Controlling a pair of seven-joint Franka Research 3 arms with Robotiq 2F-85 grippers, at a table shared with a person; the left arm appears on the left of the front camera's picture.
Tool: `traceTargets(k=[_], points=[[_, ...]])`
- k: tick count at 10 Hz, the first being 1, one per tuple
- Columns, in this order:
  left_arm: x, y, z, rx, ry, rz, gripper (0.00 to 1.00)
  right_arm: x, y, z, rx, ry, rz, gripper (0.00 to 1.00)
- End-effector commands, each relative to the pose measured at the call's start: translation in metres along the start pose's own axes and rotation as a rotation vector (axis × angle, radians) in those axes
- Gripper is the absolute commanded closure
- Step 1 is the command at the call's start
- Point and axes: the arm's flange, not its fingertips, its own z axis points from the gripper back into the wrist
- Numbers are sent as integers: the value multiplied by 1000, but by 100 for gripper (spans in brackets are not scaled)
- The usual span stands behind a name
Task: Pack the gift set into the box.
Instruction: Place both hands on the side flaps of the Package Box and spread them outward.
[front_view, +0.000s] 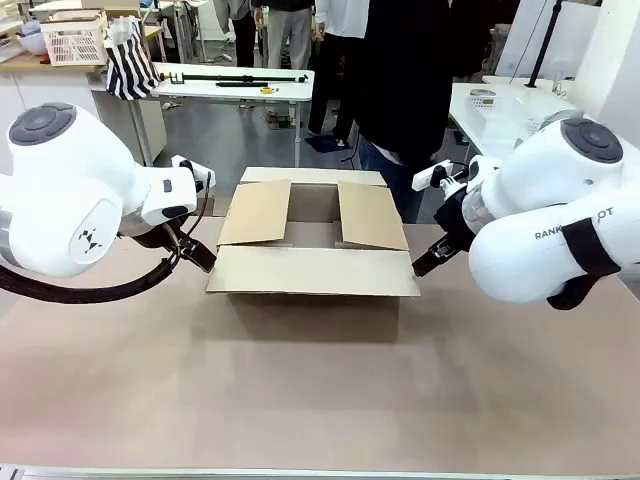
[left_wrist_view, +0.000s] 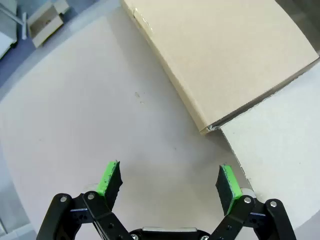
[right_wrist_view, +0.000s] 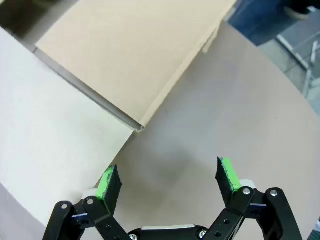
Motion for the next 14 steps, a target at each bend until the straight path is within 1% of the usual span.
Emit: traceTargets(k=[1, 12, 13, 14], points=[[0, 0, 0, 0, 0, 0, 0, 0, 0, 0, 0, -1, 0, 0], [0, 0, 0, 0, 0, 0, 0, 0, 0, 0, 0, 0, 1, 0], [26, -4, 41, 12, -30, -35, 0, -17, 3, 42, 74, 119, 36, 0], [54, -10, 89, -22, 27, 6, 0, -32, 12, 90, 46, 90, -16, 0]])
